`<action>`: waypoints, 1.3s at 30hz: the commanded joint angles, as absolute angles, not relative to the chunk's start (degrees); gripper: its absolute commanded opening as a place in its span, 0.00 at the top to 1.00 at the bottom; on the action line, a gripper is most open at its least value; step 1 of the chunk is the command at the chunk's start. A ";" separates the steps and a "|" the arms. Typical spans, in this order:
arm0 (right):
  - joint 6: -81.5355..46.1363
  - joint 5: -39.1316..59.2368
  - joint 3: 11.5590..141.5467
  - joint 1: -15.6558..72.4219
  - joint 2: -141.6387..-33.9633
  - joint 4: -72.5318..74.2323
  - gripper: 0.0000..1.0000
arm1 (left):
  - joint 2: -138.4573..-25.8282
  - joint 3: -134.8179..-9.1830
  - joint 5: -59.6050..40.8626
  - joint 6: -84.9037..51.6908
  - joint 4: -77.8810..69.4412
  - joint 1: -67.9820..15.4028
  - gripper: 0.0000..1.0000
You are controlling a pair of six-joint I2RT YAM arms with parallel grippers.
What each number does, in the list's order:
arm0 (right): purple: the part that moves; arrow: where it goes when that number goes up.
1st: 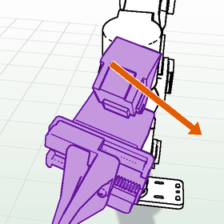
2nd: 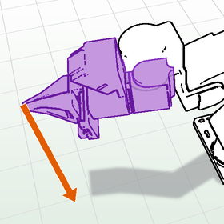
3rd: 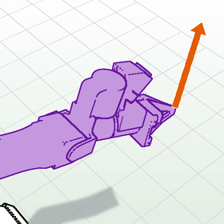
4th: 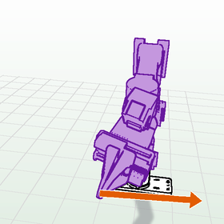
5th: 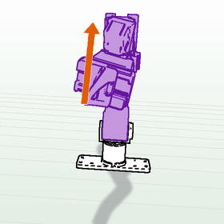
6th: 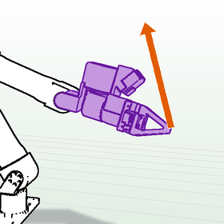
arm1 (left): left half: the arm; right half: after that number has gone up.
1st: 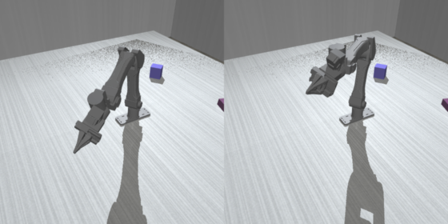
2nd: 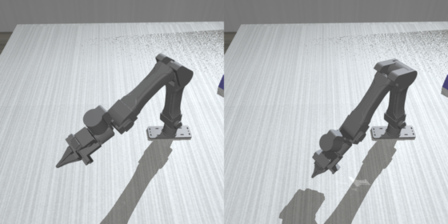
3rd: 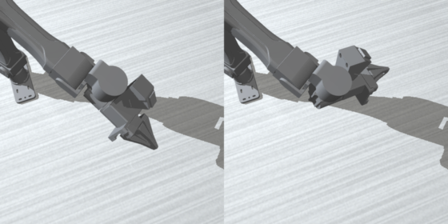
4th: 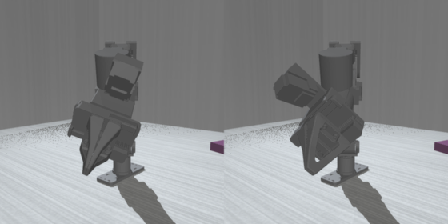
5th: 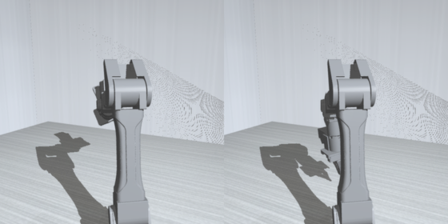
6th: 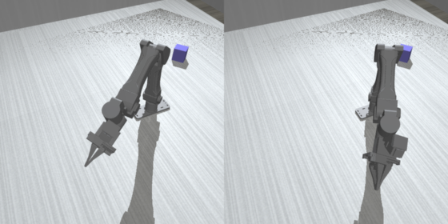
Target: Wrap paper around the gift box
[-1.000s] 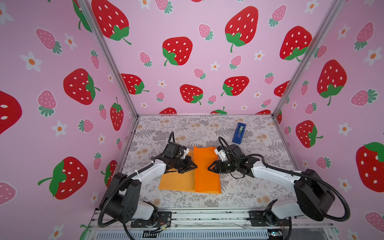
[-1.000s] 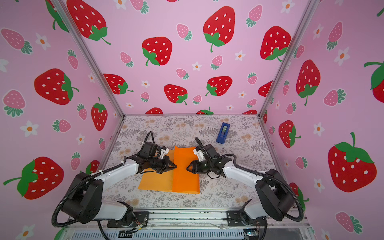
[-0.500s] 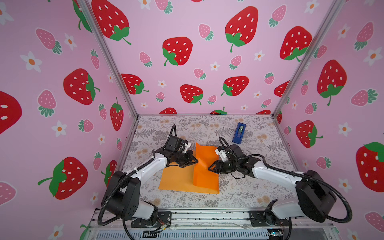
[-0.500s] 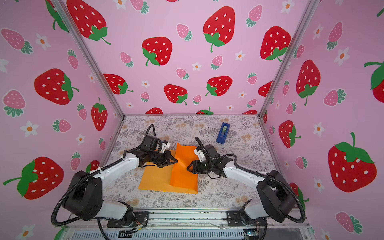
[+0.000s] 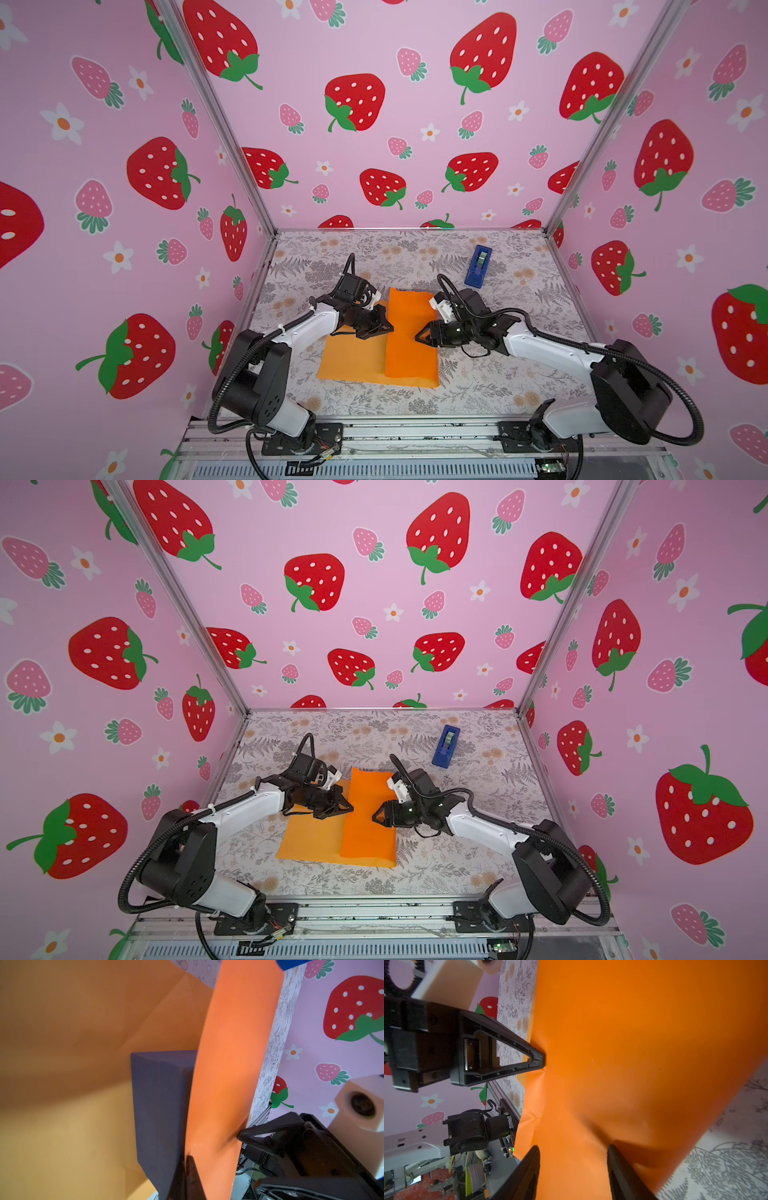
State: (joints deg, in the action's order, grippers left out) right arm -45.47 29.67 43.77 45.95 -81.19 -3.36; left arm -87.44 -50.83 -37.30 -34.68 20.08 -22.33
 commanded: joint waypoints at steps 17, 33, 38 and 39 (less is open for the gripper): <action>-46.93 30.22 42.46 45.88 -81.62 0.32 0.43 | -86.81 -51.24 -32.94 -33.79 24.13 -22.58 1.00; -45.02 28.94 42.75 45.89 -85.20 -4.25 0.43 | -83.41 -47.07 -37.42 -38.31 15.66 -21.23 0.51; -45.07 29.09 42.74 45.88 -85.09 -4.13 0.43 | -85.20 -45.17 -41.55 -39.92 10.67 -21.05 0.54; -45.09 29.09 42.77 45.88 -85.00 -4.13 0.44 | -85.35 -44.89 -42.03 -40.14 9.86 -21.09 0.55</action>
State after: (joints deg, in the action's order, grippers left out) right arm -45.25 30.57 43.77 45.82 -83.15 -0.25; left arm -84.53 -45.91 -38.24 -38.59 14.20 -21.26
